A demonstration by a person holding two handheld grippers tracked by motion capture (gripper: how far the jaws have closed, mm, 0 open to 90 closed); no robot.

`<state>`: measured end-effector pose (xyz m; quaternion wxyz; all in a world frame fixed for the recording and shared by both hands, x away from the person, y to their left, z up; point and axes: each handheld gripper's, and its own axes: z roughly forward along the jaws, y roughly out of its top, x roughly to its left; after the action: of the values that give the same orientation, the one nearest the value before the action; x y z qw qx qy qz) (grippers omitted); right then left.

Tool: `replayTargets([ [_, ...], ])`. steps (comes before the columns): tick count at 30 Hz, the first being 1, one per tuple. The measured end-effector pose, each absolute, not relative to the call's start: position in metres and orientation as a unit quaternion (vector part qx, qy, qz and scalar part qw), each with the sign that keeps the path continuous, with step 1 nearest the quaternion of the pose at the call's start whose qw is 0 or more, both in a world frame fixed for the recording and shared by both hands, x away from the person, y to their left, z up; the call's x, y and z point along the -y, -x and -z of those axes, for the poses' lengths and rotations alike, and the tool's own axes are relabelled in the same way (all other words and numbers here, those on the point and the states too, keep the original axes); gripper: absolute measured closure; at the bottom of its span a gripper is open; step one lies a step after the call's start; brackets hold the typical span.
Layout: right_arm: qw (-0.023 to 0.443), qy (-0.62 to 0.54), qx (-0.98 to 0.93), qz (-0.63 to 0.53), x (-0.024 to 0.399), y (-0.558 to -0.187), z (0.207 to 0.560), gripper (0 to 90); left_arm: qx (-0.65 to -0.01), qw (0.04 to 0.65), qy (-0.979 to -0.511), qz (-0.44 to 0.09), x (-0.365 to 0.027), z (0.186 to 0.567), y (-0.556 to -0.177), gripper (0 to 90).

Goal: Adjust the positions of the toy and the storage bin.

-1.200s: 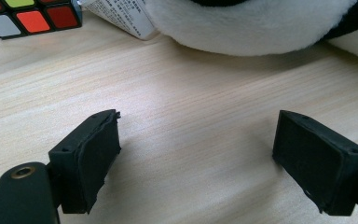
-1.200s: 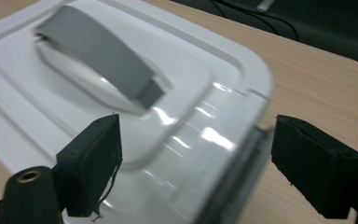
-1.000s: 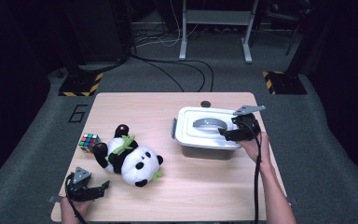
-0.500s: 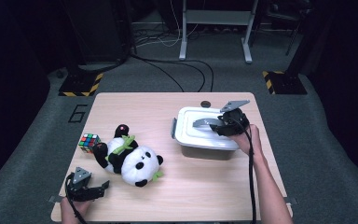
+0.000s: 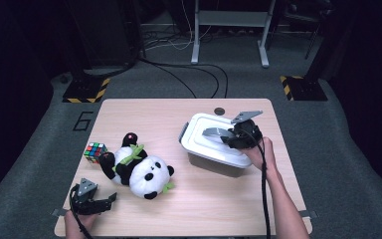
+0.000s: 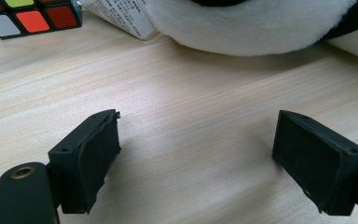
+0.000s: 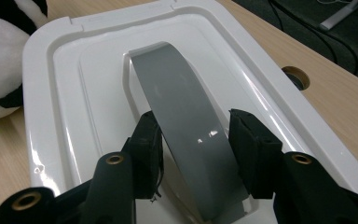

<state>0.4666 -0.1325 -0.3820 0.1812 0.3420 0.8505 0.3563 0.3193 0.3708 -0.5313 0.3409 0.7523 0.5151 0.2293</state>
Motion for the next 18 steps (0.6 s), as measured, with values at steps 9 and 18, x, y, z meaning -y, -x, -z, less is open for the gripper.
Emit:
replayTargets([
  [9, 0.187, -0.361, -0.842, -0.355, 0.110, -0.459, 0.384, 60.8, -0.515, 0.341, -0.752, -0.228, -0.371, 0.531, -0.319, 14.5],
  [18, 0.193, -0.356, -0.845, -0.349, 0.102, -0.453, 0.382, 61.4, -0.515, 0.341, -0.752, -0.228, -0.371, 0.531, -0.319, 14.6],
])
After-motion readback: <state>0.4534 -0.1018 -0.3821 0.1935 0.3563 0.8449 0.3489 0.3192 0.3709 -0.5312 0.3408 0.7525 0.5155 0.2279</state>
